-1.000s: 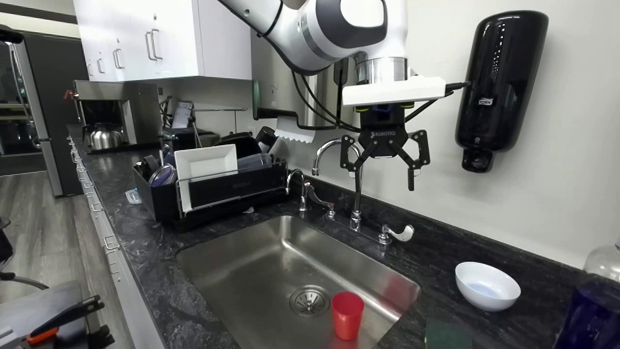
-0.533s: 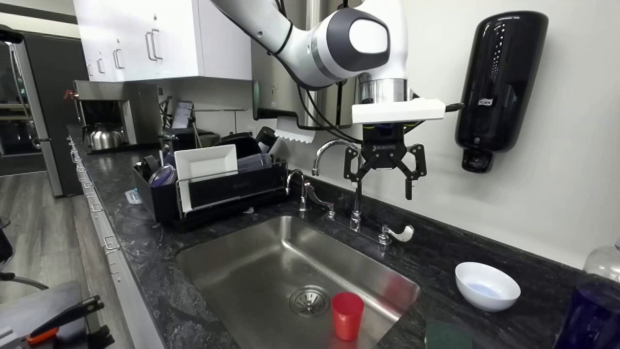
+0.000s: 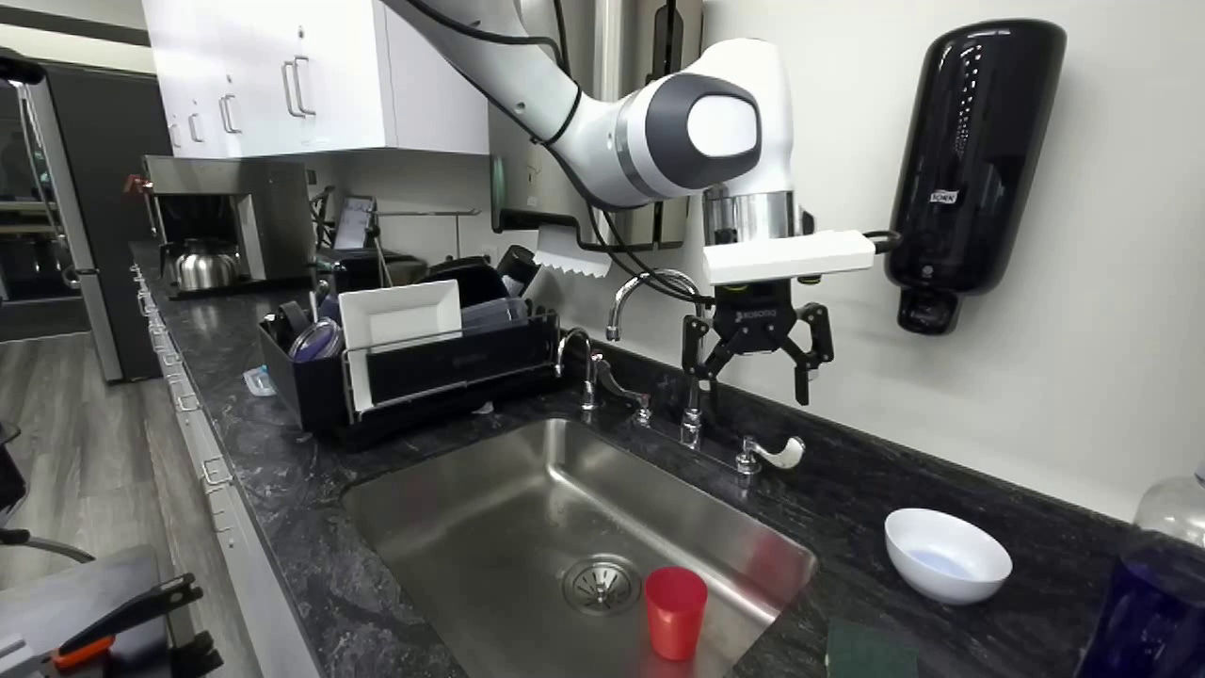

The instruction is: Open the tap

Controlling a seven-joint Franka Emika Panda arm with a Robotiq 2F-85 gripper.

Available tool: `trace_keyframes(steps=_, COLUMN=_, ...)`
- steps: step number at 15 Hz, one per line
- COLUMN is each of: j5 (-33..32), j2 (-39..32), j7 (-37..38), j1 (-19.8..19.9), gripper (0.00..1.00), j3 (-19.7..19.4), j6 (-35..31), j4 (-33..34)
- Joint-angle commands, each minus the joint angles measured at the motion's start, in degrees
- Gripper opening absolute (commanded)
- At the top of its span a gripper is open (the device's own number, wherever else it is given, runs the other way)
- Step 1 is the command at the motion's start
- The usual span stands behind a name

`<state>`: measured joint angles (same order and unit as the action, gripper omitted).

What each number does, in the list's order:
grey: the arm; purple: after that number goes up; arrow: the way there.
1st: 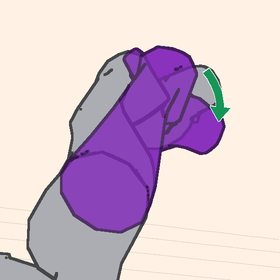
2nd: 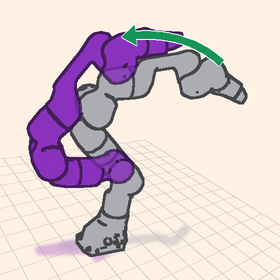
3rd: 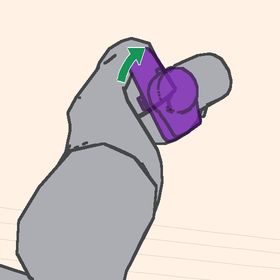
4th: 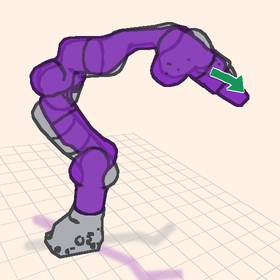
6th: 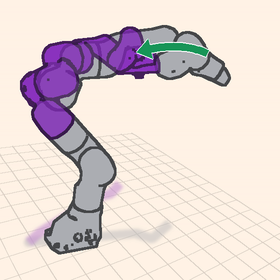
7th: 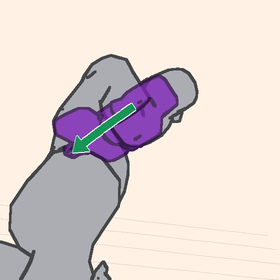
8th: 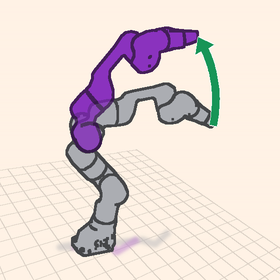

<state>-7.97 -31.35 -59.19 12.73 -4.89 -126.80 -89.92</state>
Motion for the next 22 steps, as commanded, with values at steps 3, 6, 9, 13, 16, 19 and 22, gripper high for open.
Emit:
trace_keyframes(steps=3, j5=1.94, j2=-2.68, j7=-4.96, j1=2.22, gripper=1.0, j3=3.1, j6=-6.06, j4=0.86)
trace_keyframes(steps=6, j5=2.85, j2=-4.06, j7=-6.55, j1=2.62, gripper=1.0, j3=4.05, j6=-8.03, j4=1.15)
trace_keyframes(steps=9, j5=3.31, j2=-5.15, j7=-7.64, j1=2.93, gripper=1.0, j3=4.51, j6=-9.71, j4=1.52)
trace_keyframes(steps=13, j5=1.96, j2=-4.92, j7=-5.09, j1=1.82, gripper=1.0, j3=3.31, j6=-9.21, j4=1.34)
trace_keyframes(steps=16, j5=1.96, j2=-5.07, j7=-4.96, j1=1.99, gripper=1.0, j3=3.21, j6=-9.25, j4=2.22)
trace_keyframes(steps=19, j5=1.96, j2=-5.12, j7=-4.95, j1=1.99, gripper=1.0, j3=3.22, j6=-9.25, j4=2.23)
trace_keyframes(steps=22, j5=1.96, j2=-5.12, j7=-4.94, j1=1.99, gripper=1.0, j3=3.22, j6=-9.25, j4=2.23)
